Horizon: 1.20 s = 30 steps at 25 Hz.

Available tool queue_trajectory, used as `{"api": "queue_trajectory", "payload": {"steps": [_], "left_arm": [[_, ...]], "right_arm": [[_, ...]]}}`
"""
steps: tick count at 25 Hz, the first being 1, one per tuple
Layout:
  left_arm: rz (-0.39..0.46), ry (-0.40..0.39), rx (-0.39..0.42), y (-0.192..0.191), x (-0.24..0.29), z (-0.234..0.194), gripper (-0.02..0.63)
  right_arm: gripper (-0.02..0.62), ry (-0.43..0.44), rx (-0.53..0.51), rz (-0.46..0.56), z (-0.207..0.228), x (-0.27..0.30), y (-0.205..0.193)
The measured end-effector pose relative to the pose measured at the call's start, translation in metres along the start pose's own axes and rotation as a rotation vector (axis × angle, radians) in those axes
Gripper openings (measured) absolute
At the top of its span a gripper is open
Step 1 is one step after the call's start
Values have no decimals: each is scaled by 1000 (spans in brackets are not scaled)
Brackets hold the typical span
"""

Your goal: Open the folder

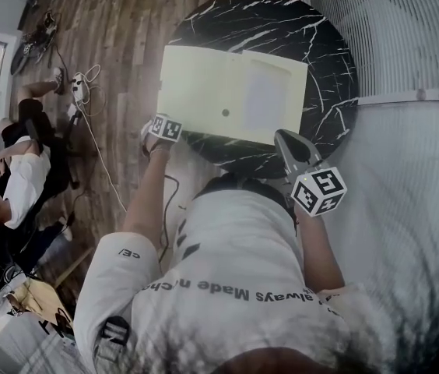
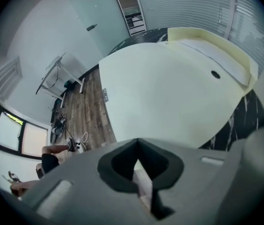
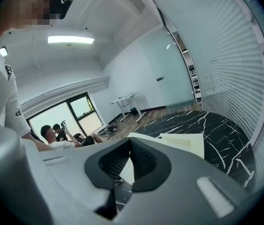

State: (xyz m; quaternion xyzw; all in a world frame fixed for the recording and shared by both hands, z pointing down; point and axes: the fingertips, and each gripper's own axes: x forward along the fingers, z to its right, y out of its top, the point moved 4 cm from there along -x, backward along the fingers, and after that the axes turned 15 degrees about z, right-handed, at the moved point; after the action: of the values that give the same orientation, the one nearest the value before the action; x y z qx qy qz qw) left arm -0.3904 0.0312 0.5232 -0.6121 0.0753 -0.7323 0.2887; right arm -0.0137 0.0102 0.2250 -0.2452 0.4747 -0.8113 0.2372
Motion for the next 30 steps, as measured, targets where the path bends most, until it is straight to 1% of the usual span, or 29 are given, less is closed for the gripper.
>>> {"api": "queue_trajectory", "payload": {"steps": [4, 7, 10, 13, 17, 21, 26, 30], "left_arm": [[-37, -47, -89, -10, -4, 5, 0], [-57, -65, -125, -19, -8, 10, 0], [-55, -60, -164, -23, -14, 9, 2], [-23, -38, -196, -19, -23, 3, 2], [52, 8, -226, -4, -49, -4, 2], [158, 41, -279, 16, -88, -7, 2], [320, 75, -295, 52, -147, -2, 2], [473, 69, -305, 87, -196, 6, 2]], "right_arm": [[2, -25, -20, 16, 0, -9, 9], [2, -37, -38, 28, -2, -16, 16], [2, -39, -71, 34, -4, -19, 24], [2, -48, -117, 42, -4, -23, 33], [2, -58, -157, 50, -5, -29, 41], [2, -55, -196, 54, -9, -31, 46], [2, -59, -246, 59, -14, -35, 53], [2, -60, -279, 68, -22, -37, 62]]}}
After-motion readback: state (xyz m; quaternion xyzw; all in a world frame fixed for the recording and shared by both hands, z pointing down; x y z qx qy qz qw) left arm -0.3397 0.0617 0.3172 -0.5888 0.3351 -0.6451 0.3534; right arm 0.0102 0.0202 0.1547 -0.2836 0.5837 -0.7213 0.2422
